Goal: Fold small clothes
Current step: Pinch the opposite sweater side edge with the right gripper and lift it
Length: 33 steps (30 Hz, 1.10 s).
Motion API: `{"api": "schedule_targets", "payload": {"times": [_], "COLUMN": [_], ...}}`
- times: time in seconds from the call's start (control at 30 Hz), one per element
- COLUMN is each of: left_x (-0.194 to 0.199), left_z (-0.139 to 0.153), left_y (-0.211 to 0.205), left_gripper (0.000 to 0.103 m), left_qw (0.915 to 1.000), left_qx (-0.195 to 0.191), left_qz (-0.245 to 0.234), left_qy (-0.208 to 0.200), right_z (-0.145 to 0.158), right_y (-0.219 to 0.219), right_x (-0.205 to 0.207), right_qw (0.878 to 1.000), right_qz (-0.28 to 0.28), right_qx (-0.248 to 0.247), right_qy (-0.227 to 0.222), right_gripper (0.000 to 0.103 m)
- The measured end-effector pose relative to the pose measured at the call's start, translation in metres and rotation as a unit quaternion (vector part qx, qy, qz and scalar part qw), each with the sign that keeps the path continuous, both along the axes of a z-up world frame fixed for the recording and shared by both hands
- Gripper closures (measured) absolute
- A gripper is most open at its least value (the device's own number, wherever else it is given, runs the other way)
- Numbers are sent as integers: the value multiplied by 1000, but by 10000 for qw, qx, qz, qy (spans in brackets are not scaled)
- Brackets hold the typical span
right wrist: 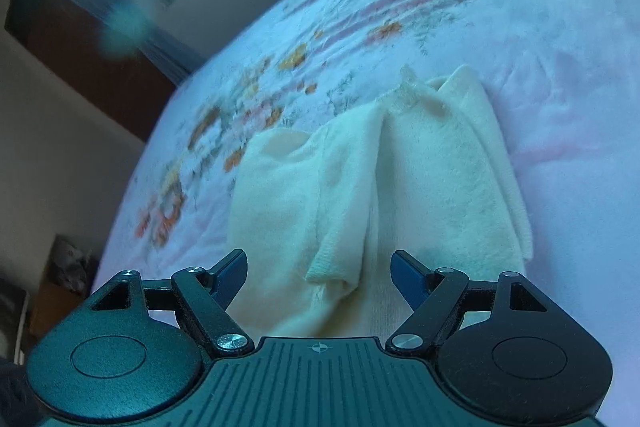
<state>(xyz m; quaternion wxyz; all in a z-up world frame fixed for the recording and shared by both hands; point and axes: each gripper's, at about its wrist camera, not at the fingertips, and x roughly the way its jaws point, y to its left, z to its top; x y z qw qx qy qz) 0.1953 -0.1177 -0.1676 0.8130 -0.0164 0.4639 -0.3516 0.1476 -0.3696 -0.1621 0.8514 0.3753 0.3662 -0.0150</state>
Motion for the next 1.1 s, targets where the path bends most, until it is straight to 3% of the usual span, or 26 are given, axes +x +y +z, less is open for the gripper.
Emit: {"api": "schedule_targets", "payload": {"times": [0.13,0.2,0.23,0.33,0.43,0.67,0.7,0.8,0.87,0.9,0.93,0.97,1.0,1.1], "left_x": [-2,4,7,13,15,6,5,0,-1,-2,-2,-1,0,1], "left_z": [-2,0,0,0,1,0,-1,-6,-6,-6,-6,-6,-7,-8], "left_y": [4,12,17,28,32,16,13,5,4,3,3,3,2,2], "left_gripper": [75,75,75,75,75,75,75,75,75,75,75,75,75,75], "left_qw": [9999,9994,9990,9976,9967,9981,9983,9986,9987,9987,9987,9986,9986,9985], "left_qx": [-60,-35,12,45,89,128,124,168,168,177,197,220,231,223], "left_qz": [160,341,434,678,790,533,500,440,430,411,404,405,411,460], "left_qy": [-19,-87,-115,-123,-157,-283,-277,-232,-222,-238,-259,-259,-235,-214], "right_z": [-9,-8,-8,1,20,48,44,6,-5,-4,-3,-3,-2,-2], "right_y": [7,11,14,21,32,21,18,-2,-7,-10,-14,-16,-16,-2], "right_x": [12,14,14,12,5,-33,-36,-28,-32,-35,-37,-38,-39,-41], "right_qw": [9996,9993,9990,9980,9912,9670,9659,9762,9774,9818,9879,9929,9946,9920], "right_qz": [88,133,103,153,287,117,165,294,227,166,150,242,281,471], "right_qx": [-186,-337,-422,-572,-1186,-2404,-2472,-2138,-2078,-1875,-1533,-1161,-1002,-1157], "right_qy": [172,68,96,-210,-510,-833,-748,208,305,239,165,54,6,189], "right_gripper": [25,71,87,87,89,89,89,89,88,83,60,29,23,24]}}
